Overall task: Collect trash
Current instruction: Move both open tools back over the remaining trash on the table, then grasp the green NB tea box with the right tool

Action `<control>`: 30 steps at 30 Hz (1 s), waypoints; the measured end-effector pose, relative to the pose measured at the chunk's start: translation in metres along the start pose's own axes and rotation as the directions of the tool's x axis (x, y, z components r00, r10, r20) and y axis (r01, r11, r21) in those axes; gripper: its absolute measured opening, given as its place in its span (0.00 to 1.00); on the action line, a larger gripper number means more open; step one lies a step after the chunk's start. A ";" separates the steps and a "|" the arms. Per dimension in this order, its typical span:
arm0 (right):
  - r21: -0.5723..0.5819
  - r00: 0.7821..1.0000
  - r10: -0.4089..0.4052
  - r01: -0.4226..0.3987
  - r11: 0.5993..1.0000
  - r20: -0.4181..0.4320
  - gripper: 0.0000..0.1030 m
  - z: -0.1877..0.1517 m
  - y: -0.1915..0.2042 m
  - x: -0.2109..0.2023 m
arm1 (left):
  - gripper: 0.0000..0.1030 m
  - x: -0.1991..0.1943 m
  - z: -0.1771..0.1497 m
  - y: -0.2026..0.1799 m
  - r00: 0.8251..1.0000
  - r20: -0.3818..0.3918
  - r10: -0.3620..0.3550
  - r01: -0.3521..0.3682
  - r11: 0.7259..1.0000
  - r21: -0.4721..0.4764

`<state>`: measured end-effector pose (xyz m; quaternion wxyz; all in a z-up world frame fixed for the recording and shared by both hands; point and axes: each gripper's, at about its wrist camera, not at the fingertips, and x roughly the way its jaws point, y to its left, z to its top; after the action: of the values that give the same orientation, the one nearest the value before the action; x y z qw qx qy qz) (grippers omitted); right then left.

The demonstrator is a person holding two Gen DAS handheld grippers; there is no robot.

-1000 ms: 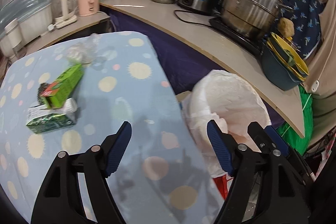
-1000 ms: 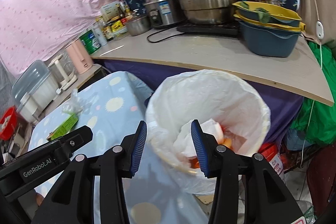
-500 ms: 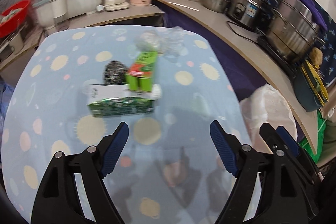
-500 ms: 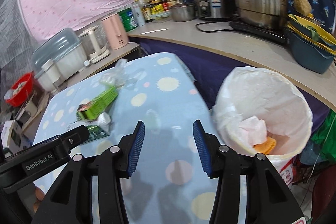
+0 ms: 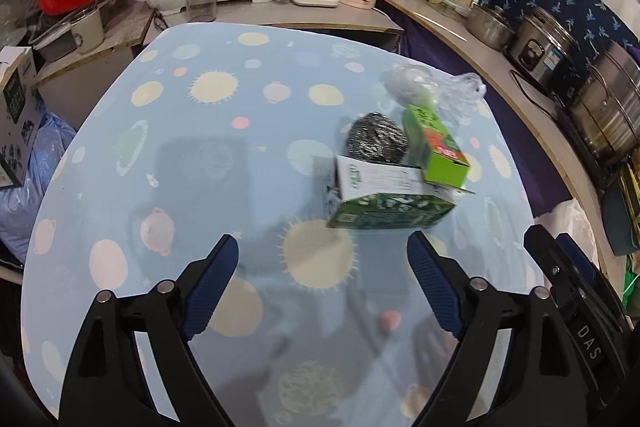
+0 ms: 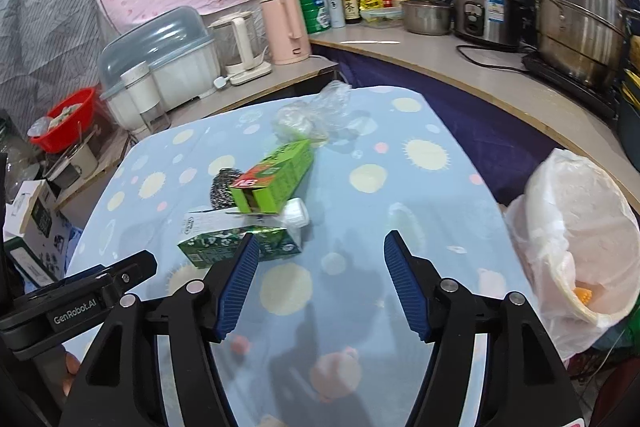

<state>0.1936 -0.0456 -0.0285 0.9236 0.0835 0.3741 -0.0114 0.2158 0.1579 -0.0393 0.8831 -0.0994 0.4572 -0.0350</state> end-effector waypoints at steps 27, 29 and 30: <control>-0.002 0.997 0.001 -0.001 1.000 -0.078 0.56 0.034 0.046 0.101 | 0.88 0.050 0.021 0.029 0.998 -0.047 -0.051 0.057 0.990 0.129; 0.000 0.996 0.000 0.000 1.000 -0.086 0.46 0.034 0.043 0.102 | 0.89 0.054 0.021 0.023 0.996 -0.052 -0.070 0.078 0.985 0.156; 0.002 0.996 -0.002 0.002 1.000 -0.088 0.43 0.034 0.041 0.102 | 0.89 0.055 0.021 0.020 0.995 -0.055 -0.078 0.086 0.982 0.169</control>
<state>0.2934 -0.0064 -0.0691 0.9062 0.0842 0.4144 -0.0090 0.2642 0.1716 -0.0756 0.8750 -0.0410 0.4690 -0.1128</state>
